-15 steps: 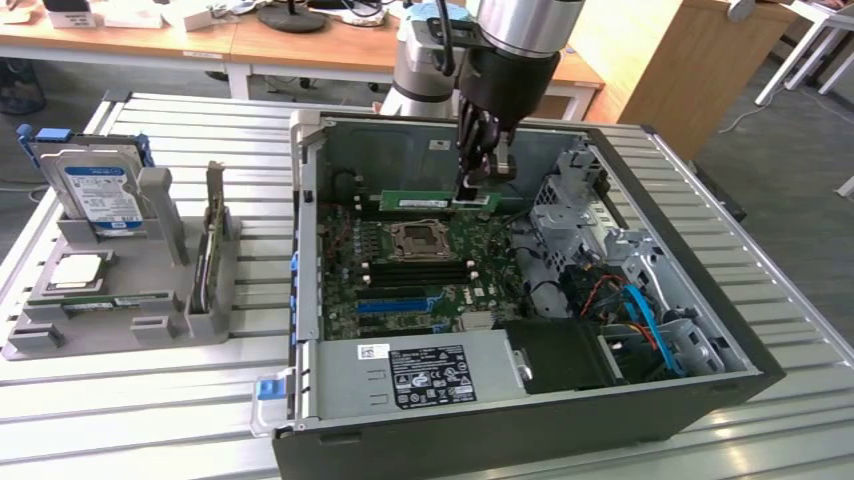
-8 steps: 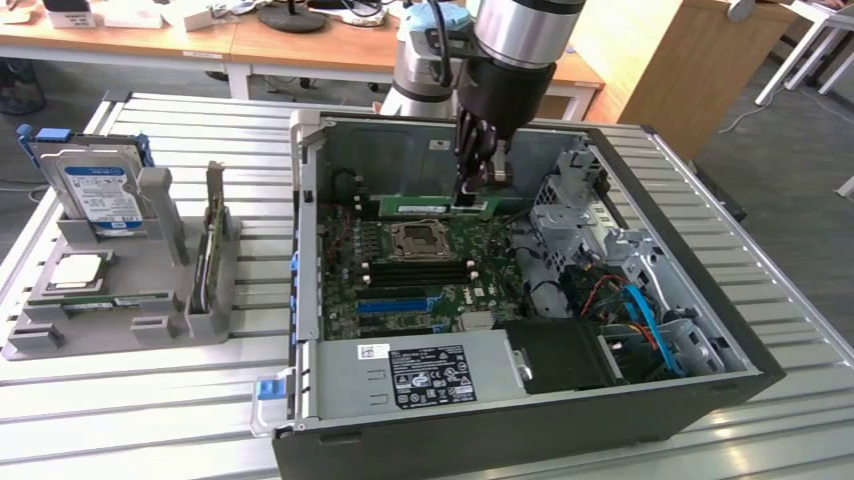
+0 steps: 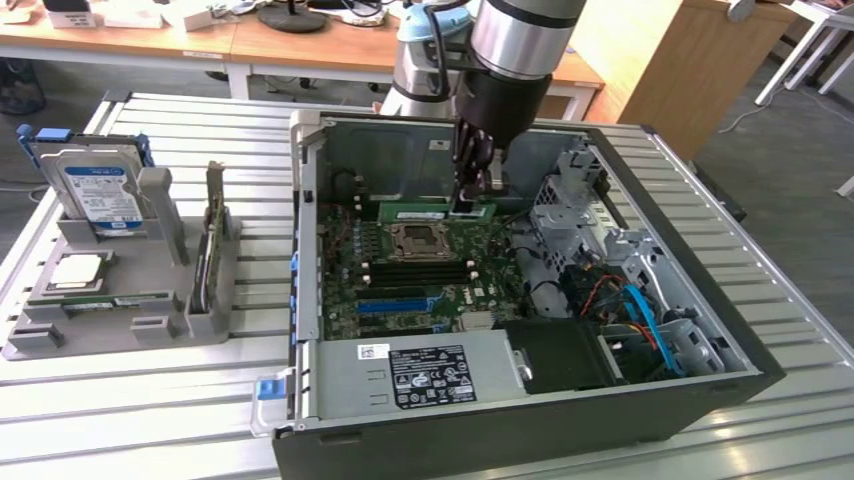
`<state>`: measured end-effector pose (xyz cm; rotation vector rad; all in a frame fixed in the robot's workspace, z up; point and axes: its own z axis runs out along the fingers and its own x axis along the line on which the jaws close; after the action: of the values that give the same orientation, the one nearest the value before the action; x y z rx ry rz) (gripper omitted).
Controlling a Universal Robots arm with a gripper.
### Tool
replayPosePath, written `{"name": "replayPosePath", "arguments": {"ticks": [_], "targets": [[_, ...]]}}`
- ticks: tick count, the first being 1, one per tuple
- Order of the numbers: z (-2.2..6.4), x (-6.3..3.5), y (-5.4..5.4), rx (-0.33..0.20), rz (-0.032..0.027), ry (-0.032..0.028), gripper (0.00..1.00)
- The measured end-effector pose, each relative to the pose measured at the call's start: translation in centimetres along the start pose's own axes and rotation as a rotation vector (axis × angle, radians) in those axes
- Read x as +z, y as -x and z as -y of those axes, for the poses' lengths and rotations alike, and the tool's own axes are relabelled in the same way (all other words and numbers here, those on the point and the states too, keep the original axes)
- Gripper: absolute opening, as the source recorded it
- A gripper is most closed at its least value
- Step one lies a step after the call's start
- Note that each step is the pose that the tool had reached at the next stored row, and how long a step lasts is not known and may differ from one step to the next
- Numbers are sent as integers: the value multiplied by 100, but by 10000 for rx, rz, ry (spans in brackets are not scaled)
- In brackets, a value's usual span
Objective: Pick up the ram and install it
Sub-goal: 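Insert the ram into the slot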
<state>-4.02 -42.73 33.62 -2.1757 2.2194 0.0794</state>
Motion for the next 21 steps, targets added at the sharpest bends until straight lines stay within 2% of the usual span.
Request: {"name": "replayPosePath", "arguments": {"ticks": [13,21], "targets": [[1,114,-7,1,1,0,12],[3,233,-14,0,0,1,12]]}}
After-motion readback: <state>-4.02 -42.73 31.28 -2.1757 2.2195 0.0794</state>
